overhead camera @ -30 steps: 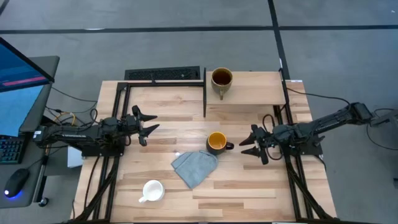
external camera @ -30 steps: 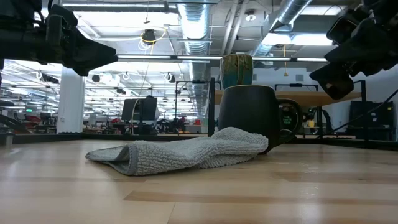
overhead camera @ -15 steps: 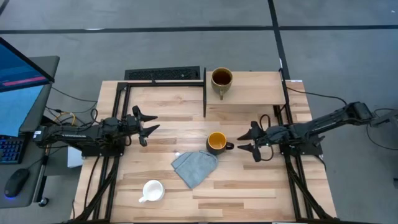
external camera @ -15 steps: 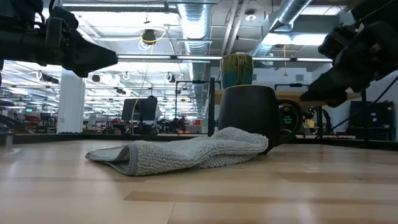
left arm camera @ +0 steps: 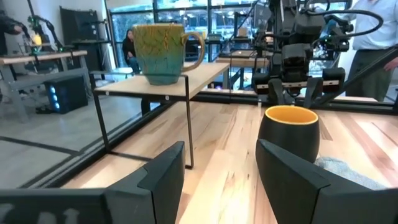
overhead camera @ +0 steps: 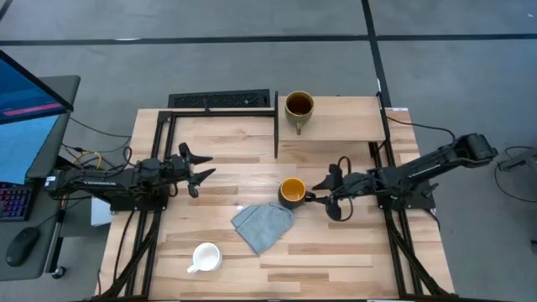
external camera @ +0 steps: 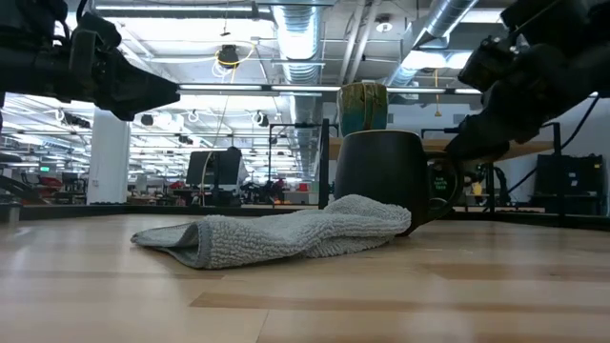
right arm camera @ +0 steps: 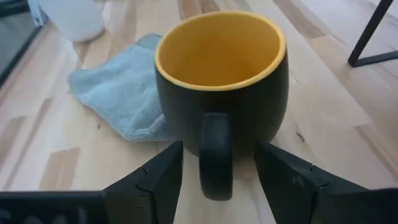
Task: Stack small to large cups/mugs on shelf
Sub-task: Put the yellow mug on the shelf
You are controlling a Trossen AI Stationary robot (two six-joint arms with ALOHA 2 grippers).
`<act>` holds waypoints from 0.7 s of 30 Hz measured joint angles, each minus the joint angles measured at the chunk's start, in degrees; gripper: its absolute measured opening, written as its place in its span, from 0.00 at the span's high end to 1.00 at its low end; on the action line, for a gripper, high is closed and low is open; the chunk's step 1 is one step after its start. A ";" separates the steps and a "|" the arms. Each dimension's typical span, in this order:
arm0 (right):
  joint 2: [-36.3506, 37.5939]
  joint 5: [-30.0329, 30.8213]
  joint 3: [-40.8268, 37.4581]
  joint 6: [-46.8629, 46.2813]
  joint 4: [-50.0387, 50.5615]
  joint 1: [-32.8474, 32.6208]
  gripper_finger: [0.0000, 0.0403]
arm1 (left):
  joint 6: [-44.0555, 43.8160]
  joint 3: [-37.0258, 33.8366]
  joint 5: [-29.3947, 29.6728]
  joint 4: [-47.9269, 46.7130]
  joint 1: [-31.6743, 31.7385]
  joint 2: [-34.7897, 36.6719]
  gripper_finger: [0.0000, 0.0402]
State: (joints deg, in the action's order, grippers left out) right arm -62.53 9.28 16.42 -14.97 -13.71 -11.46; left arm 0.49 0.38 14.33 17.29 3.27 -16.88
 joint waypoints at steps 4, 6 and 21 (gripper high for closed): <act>-2.93 0.01 1.29 -0.01 0.02 0.00 0.45 | -0.72 0.00 0.02 -0.91 0.00 0.01 0.53; -4.22 0.00 2.11 -0.01 0.01 0.00 0.45 | -0.76 0.00 0.02 -1.26 0.00 -0.01 0.53; -7.20 -0.18 4.22 -2.67 0.04 0.00 0.48 | -0.76 0.00 0.04 -1.54 -0.01 0.00 0.53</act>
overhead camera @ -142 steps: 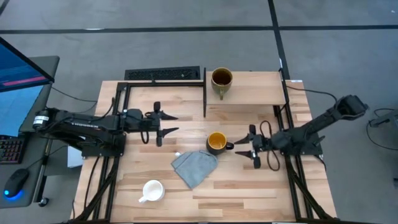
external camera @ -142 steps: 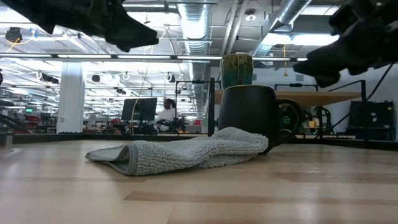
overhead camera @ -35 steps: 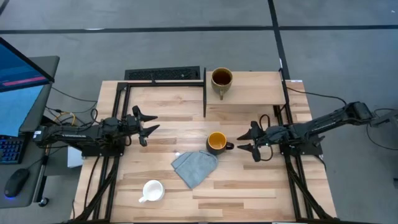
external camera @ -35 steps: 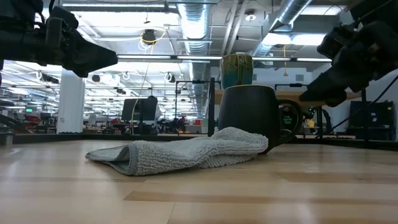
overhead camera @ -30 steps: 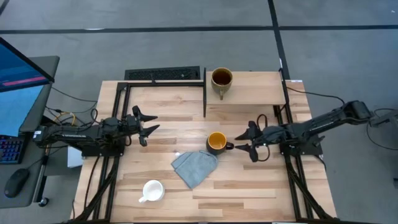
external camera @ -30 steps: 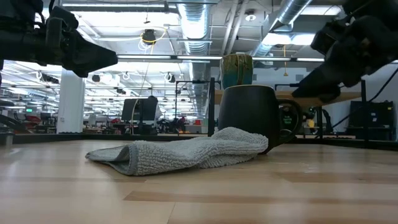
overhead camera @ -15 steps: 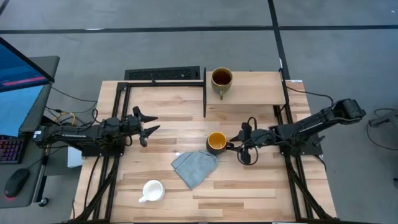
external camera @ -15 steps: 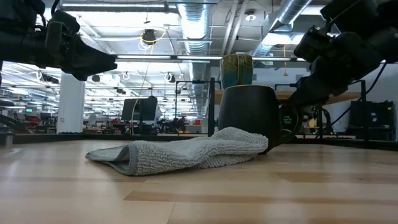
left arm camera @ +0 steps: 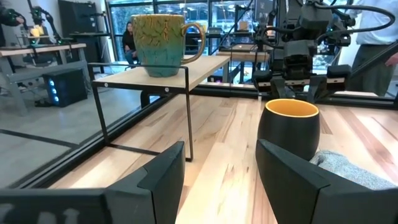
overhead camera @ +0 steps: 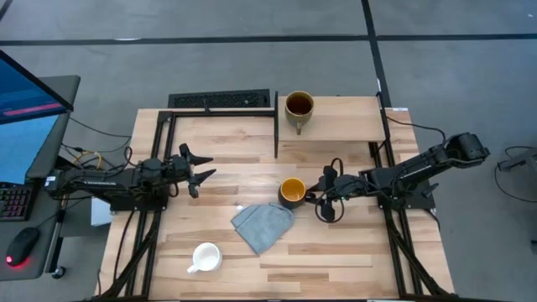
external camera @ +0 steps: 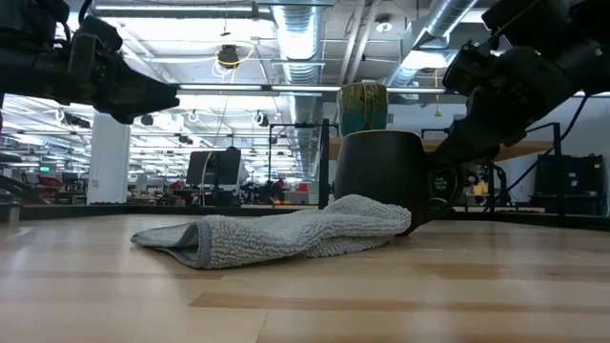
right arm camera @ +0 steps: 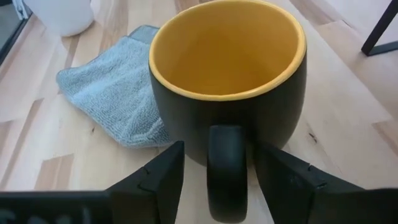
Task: Stack small to large cups/mugs on shelf
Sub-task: Put the yellow mug on the shelf
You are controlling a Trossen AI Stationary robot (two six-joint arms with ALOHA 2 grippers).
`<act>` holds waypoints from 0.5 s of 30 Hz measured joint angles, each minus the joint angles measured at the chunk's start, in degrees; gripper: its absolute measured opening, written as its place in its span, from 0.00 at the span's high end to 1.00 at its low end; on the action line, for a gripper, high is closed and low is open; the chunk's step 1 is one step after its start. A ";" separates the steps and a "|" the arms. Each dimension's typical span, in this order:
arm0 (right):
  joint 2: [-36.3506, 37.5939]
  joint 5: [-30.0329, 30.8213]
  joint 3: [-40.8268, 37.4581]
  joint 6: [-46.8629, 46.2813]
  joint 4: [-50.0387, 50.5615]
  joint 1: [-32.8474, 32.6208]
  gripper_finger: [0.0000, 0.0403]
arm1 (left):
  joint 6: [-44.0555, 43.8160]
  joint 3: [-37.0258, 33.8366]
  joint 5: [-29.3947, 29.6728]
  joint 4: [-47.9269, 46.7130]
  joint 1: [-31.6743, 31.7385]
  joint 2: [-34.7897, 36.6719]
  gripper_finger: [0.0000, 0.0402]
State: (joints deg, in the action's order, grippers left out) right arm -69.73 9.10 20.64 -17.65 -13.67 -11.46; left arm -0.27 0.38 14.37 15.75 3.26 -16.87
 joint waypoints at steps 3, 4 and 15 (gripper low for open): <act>0.00 -0.03 0.00 -0.38 0.02 0.00 0.54 | 0.02 0.00 0.00 -0.13 0.01 0.01 0.53; 0.00 -0.05 0.00 -0.38 0.08 0.00 0.57 | 0.02 0.00 0.00 -0.13 0.01 0.00 0.53; 0.04 -0.03 0.00 -0.35 0.17 0.00 0.80 | 0.01 0.00 0.00 -1.40 0.00 0.00 0.53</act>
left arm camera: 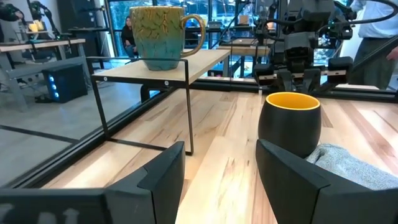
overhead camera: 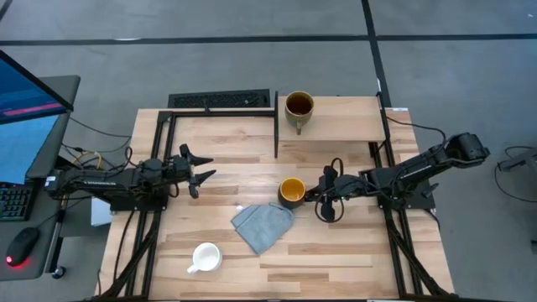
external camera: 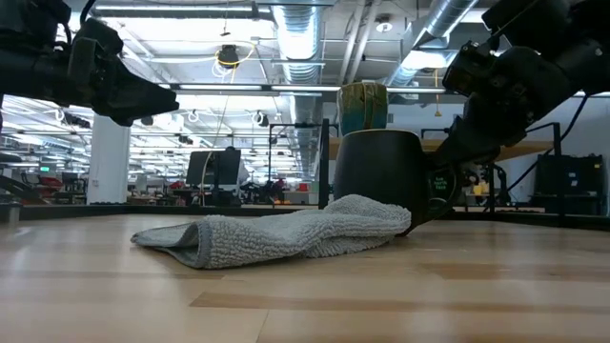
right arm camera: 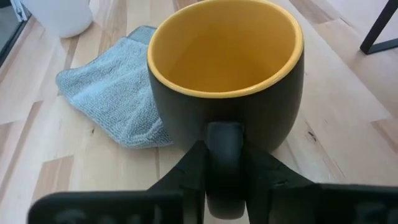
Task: Stack small to large cups/mugs on shelf
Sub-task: Put the yellow mug on the shelf
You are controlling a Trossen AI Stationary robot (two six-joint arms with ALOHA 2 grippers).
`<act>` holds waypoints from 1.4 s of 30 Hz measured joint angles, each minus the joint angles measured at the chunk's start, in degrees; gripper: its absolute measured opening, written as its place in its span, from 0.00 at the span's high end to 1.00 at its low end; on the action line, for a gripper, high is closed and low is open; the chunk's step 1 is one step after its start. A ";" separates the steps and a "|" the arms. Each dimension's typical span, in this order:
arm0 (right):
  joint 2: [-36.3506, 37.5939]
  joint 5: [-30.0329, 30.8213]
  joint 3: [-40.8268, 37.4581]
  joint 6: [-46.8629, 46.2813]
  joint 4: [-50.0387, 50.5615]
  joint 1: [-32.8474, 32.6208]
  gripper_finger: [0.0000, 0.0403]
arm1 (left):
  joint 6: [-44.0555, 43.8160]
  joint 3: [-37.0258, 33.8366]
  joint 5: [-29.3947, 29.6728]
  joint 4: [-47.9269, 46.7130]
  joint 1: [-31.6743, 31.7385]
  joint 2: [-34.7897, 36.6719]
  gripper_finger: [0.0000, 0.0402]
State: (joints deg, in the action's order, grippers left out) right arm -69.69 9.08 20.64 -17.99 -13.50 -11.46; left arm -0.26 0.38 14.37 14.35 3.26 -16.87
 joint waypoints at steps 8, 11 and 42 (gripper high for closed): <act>0.00 -0.02 0.00 -0.01 0.00 0.00 0.80 | 0.01 0.00 0.00 -0.05 0.01 -0.01 0.53; 0.00 -0.11 0.00 -0.01 0.00 0.00 0.80 | 0.01 0.00 0.00 -0.05 0.01 -0.01 0.53; 0.54 -3.28 0.00 0.08 2.62 2.89 0.80 | 0.41 -0.01 0.00 -0.24 0.00 0.01 0.53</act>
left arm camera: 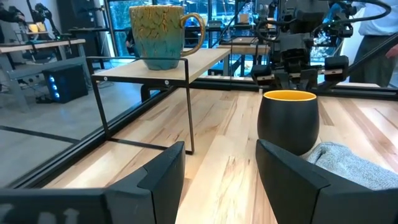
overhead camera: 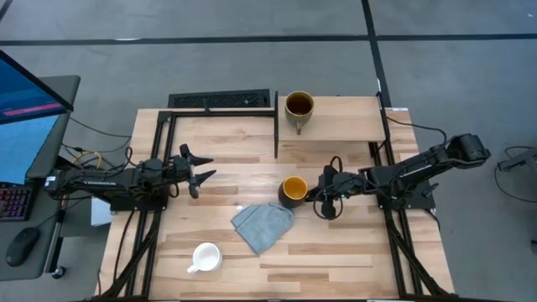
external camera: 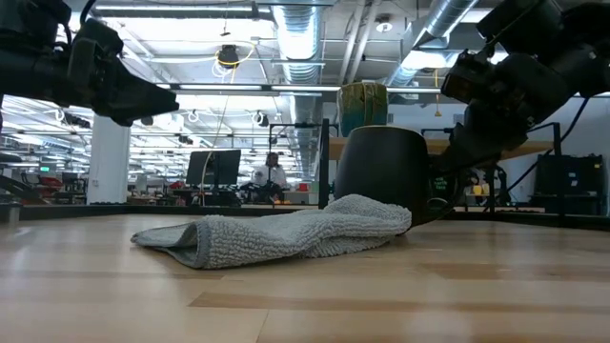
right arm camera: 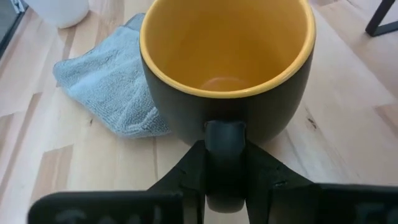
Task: Stack small to large cups/mugs on shelf
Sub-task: Put the yellow mug on the shelf
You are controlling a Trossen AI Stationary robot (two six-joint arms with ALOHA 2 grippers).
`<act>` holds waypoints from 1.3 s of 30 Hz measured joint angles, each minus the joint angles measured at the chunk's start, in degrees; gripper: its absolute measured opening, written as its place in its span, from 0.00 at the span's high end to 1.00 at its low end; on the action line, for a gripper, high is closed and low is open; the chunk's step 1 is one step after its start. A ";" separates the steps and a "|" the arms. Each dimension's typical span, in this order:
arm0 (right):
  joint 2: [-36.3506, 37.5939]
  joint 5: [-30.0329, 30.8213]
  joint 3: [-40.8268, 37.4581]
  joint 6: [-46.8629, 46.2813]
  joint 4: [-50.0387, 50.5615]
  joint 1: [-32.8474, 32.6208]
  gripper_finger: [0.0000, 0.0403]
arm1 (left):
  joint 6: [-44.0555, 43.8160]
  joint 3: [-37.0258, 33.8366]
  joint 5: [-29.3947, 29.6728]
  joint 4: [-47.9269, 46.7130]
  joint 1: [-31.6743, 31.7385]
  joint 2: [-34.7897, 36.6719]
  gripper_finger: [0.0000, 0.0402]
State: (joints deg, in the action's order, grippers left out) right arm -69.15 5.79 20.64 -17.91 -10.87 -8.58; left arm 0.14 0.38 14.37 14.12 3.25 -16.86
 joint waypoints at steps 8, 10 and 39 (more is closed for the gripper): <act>0.46 1.45 4.91 2.49 8.56 -0.37 0.80 | 0.02 -0.01 0.00 -0.24 -0.01 -0.02 0.53; 0.48 2.02 6.66 2.51 11.90 -0.62 0.80 | 0.02 0.01 0.00 -0.28 0.00 -0.01 0.53; 16.14 23.43 17.55 -12.29 38.15 -11.11 0.80 | -2.97 0.01 -0.11 -4.77 -0.01 0.00 0.53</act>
State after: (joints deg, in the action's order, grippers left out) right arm -53.00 29.22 38.20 -30.20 27.28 -19.69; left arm -2.83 0.38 14.26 9.34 3.25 -16.86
